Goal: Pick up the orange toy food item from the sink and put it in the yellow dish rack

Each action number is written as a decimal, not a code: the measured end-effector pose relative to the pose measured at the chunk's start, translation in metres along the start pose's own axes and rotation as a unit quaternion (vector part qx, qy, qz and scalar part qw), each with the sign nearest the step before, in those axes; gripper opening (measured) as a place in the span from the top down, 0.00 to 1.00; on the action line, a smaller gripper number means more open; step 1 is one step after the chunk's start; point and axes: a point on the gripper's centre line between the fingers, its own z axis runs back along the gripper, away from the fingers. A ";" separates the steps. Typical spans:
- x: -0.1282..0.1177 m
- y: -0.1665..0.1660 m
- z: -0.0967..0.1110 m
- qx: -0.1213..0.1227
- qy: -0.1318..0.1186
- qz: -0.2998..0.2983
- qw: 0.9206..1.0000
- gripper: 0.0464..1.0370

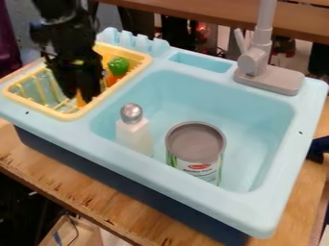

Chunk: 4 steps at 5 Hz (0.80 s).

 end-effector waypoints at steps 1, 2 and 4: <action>0.000 -0.003 -0.001 -0.001 0.005 0.007 1.000 0.51; -0.006 -0.003 -0.007 0.001 0.014 0.021 1.000 0.51; -0.007 0.000 0.004 0.016 0.003 0.040 0.999 0.21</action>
